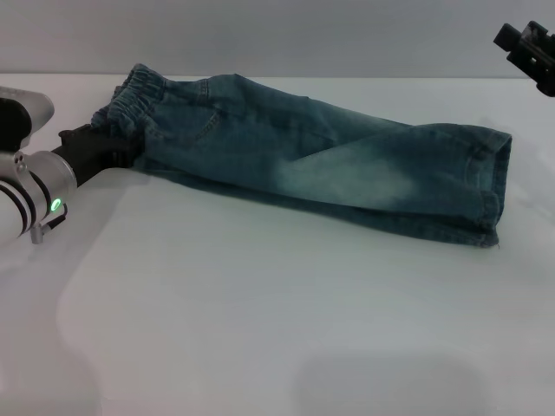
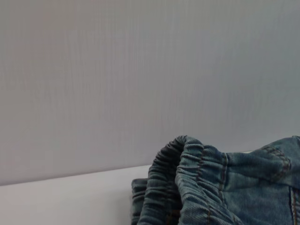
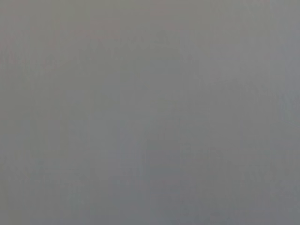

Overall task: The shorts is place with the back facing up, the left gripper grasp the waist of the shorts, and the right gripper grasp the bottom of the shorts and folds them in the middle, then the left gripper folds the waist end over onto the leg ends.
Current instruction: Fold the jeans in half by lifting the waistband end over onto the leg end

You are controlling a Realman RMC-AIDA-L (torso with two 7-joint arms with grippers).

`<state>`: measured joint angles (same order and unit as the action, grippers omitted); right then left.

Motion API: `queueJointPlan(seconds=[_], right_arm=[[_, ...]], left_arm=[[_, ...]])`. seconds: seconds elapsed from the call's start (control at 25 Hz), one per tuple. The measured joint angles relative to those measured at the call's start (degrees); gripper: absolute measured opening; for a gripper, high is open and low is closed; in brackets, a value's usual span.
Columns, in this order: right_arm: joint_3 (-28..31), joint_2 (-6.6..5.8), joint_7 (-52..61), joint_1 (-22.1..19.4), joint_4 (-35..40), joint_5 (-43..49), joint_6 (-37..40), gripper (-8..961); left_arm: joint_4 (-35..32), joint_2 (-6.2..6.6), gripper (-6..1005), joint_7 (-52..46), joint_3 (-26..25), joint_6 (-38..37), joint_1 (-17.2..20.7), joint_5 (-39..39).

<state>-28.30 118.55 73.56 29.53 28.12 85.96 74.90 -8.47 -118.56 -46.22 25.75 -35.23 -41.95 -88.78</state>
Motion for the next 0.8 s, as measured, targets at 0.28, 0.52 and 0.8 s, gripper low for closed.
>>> queueJointPlan(seconds=[0.28, 0.52, 0.8], right_arm=[[0.0, 0.0, 0.02, -0.23, 0.0, 0.0, 0.18, 571], [-0.01, 0.09, 0.08, -0.4, -0.06, 0.0, 0.24, 571], [-0.08, 0.09, 0.2, -0.39, -0.19, -0.01, 0.42, 571]], left_arm=[[0.22, 0.01, 479, 0.26, 0.37, -0.24, 0.14, 0.13], [0.27, 0.1, 444, 0.84, 0.32, -2.16, 0.97, 0.13], [0.3, 0.17, 381, 0.96, 0.22, -2.76, 1.42, 0.14]])
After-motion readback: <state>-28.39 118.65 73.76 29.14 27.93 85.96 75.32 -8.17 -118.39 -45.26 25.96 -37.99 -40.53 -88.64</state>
